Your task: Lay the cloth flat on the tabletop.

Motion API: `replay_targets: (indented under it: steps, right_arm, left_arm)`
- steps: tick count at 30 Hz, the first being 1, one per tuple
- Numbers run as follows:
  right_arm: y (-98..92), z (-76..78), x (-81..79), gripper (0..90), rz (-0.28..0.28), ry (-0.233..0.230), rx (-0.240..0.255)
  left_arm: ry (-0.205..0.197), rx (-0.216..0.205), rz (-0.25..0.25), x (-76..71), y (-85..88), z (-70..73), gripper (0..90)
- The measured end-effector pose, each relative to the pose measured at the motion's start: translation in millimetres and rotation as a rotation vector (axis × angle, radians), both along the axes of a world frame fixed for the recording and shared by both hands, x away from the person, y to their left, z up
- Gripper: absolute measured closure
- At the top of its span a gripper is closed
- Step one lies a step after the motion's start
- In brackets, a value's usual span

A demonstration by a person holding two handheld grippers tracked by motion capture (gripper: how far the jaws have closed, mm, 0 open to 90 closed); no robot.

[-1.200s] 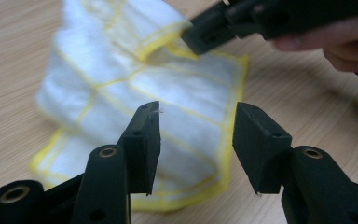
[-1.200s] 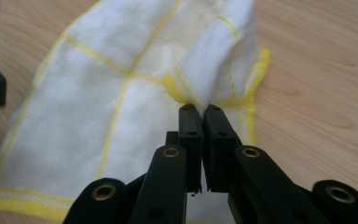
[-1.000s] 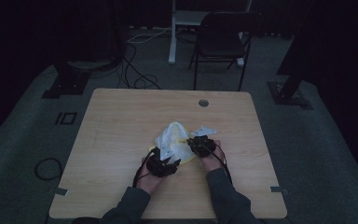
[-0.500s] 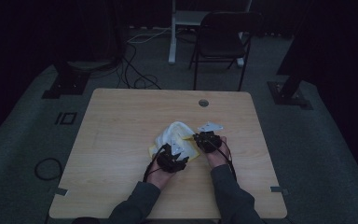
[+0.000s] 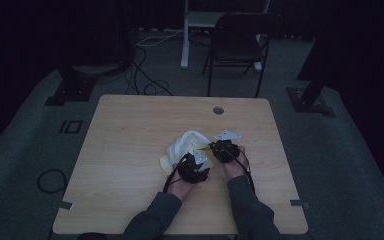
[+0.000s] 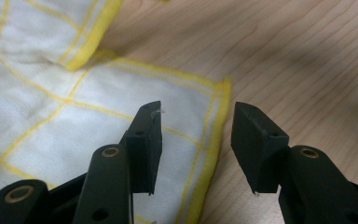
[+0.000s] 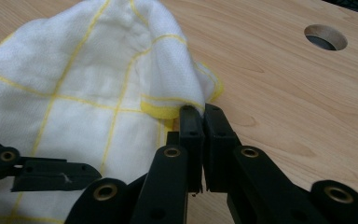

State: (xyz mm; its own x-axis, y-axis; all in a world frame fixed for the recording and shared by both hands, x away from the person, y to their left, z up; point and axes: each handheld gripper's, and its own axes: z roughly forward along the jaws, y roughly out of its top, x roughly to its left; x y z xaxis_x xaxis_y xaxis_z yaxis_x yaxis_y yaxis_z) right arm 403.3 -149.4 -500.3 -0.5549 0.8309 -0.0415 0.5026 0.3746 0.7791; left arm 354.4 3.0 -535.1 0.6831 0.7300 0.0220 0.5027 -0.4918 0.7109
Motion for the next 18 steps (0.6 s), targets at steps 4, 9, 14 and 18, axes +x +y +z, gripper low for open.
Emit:
replay_targets:
  steps: [4,9,14,18]
  right_arm:
    - [-1.0,-0.2,0.5,88.3,-0.001,0.003,-0.001]
    - [-3.9,-1.0,2.1,88.3,-0.014,0.007,0.0]
    - [-10.0,-1.4,3.6,88.3,-0.026,0.009,0.002]
    - [-14.5,-1.4,4.0,88.3,-0.035,0.009,0.0]
  left_arm:
    - [0.001,0.01,-0.001,0.9,0.5,-2.0,57.1]
    - [0.0,0.038,-0.005,-0.1,5.0,-0.3,70.4]
    - [0.002,0.027,-0.017,-3.9,12.9,0.5,80.9]
    - [-0.004,0.004,-0.024,-10.0,19.8,3.3,84.7]
